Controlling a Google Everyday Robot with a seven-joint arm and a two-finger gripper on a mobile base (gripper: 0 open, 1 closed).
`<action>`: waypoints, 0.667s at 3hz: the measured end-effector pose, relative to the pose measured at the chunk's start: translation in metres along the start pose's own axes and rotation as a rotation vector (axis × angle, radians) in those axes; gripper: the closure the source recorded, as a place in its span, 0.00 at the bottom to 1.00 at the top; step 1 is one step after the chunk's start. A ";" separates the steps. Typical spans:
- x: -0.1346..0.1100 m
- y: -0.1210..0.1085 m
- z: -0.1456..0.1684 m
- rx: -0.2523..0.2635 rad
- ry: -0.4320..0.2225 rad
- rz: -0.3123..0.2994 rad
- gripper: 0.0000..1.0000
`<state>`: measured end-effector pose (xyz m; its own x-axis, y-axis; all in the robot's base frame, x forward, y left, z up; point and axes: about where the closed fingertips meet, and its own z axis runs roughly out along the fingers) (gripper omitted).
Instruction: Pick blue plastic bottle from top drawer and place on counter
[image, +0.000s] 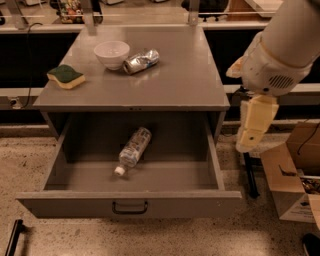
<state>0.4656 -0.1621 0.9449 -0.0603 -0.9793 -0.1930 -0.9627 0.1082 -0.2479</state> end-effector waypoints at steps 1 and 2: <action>-0.057 -0.001 0.051 -0.010 -0.079 -0.154 0.00; -0.062 -0.009 0.049 0.028 -0.093 -0.154 0.00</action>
Offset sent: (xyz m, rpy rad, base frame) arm 0.0130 0.0499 -0.0298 0.0246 -0.0128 0.1339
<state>0.4907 -0.0942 0.9125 0.1127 -0.9649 -0.2373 -0.9509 -0.0354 -0.3073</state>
